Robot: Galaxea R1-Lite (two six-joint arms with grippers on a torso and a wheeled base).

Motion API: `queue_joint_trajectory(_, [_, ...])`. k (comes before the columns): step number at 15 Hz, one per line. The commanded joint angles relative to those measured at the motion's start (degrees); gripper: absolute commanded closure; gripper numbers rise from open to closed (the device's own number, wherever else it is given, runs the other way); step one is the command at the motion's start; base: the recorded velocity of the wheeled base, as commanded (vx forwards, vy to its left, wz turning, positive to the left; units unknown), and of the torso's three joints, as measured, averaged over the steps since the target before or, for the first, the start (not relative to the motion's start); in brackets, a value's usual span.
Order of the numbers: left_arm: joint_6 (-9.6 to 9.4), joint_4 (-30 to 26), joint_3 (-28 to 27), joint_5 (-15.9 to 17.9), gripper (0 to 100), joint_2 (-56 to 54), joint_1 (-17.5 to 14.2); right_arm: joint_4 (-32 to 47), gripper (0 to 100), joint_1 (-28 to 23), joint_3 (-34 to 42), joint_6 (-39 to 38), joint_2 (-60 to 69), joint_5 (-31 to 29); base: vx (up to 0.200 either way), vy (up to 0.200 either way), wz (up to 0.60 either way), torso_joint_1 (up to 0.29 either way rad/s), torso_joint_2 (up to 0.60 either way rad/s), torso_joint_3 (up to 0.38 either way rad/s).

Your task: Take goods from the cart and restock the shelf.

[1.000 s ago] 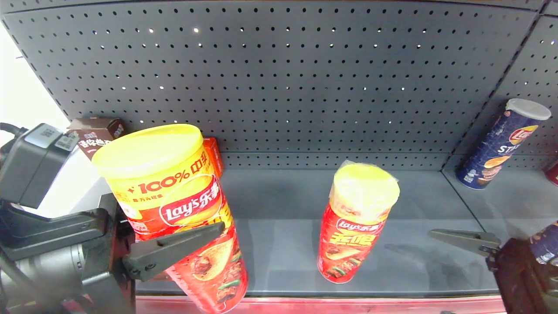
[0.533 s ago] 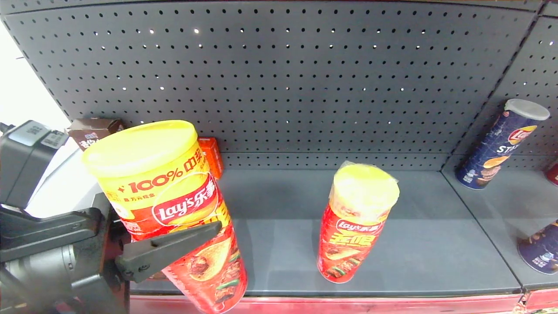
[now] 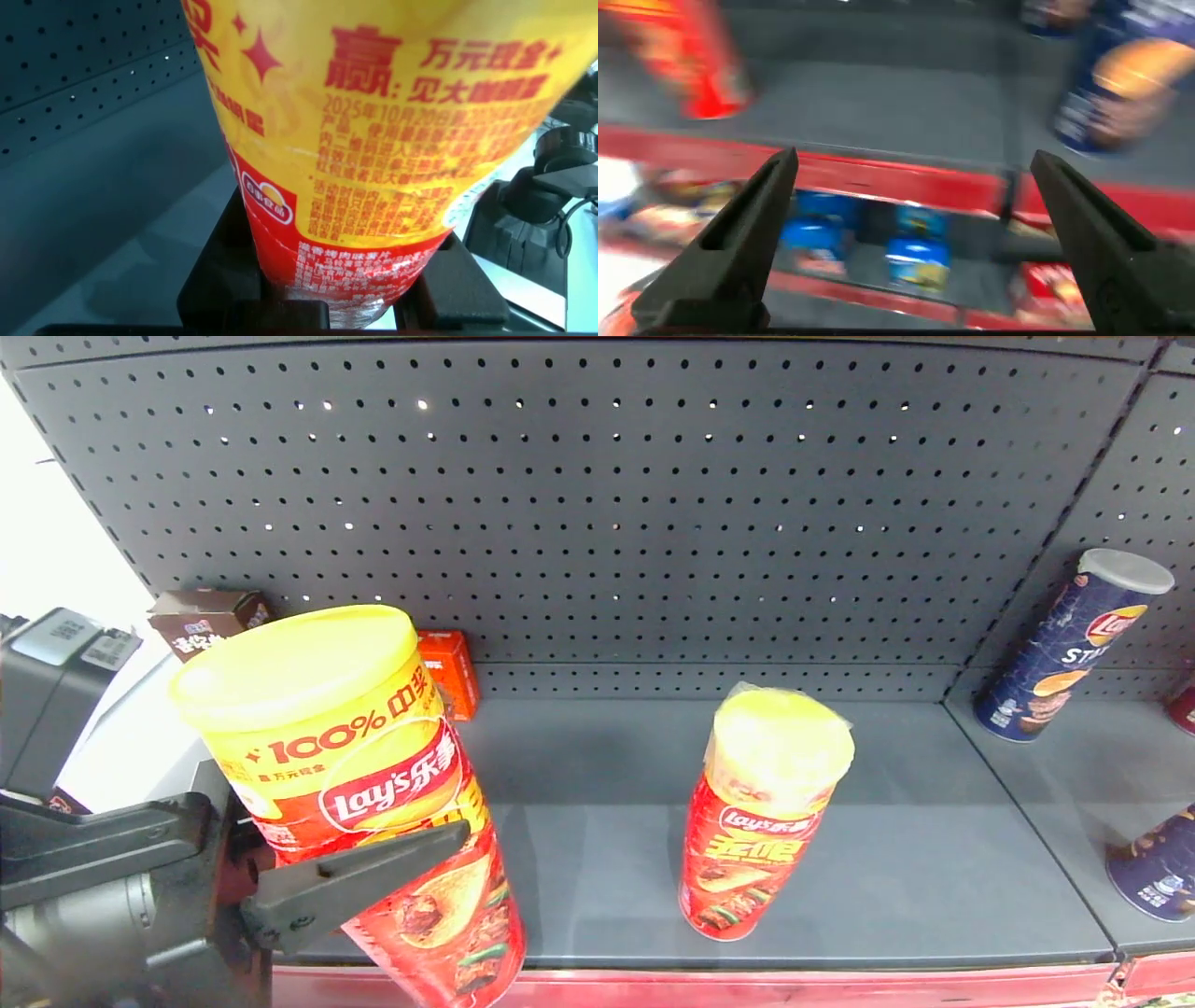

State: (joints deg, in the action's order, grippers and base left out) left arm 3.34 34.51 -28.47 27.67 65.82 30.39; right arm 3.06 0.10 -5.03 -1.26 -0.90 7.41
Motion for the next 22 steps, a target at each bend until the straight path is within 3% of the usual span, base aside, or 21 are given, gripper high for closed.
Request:
queue_joint_trajectory(1, [0.00,0.03,0.96,0.01,100,-0.34,0.11,-0.60,0,-0.10,2.84,0.03,0.81,-5.13,0.000,0.000,0.00,0.000,0.00,0.000])
queue_joint_trajectory(3, [0.00,-0.06,1.39,0.01,100,-0.87,0.11,-3.06,0,-0.10,5.03,0.29,0.81,-9.96,0.000,0.000,0.00,0.000,0.00,0.000])
queue_joint_trajectory(9, [0.09,-0.32,-1.33,0.01,100,-0.95,0.46,-3.06,0,-0.10,5.03,0.90,0.81,-9.61,0.000,0.000,0.00,0.000,0.00,0.000])
queue_joint_trajectory(11, [-0.09,-0.59,-5.02,0.01,100,1.42,0.81,-3.06,0,-0.10,5.03,0.90,0.81,-9.61,0.000,0.000,0.00,0.000,0.00,0.000])
queue_joint_trajectory(12, [-1.23,-0.50,-6.78,-0.07,100,3.53,1.07,-3.06,0,-0.10,5.03,0.90,0.81,-9.61,0.000,0.000,0.00,0.000,0.00,0.000])
queue_joint_trajectory(13, [-4.04,-0.76,-8.27,-1.04,100,5.99,0.02,-3.06,0,-0.10,5.03,0.90,0.81,-9.61,0.000,0.000,0.00,0.000,0.00,0.000])
queue_joint_trajectory(14, [-5.71,-0.15,-9.77,-1.57,100,9.15,0.46,-3.06,0,-0.10,5.03,0.90,0.81,-9.61,0.000,0.000,0.00,0.000,0.00,0.000])
queue_joint_trajectory(17, [-5.89,-0.15,-20.14,0.36,100,18.38,-0.24,-3.06,0,-0.10,5.03,0.90,0.81,-9.61,0.000,0.000,0.00,0.000,0.00,0.000])
queue_joint_trajectory(18, [-6.24,-0.76,-24.88,4.06,100,22.25,-1.83,-3.06,0,-0.10,5.03,0.90,0.81,-9.61,0.000,0.000,0.00,0.000,0.00,0.000])
queue_joint_trajectory(20, [-6.59,-1.73,-27.70,5.02,100,25.59,-2.62,-3.06,0,-0.10,5.03,0.90,0.81,-9.61,0.000,0.000,0.00,0.000,0.00,0.000])
queue_joint_trajectory(22, [-6.50,-5.77,-31.30,5.99,100,28.93,-1.30,-3.06,0,-0.10,5.03,0.90,0.81,-9.61,0.000,0.000,0.00,0.000,0.00,0.000])
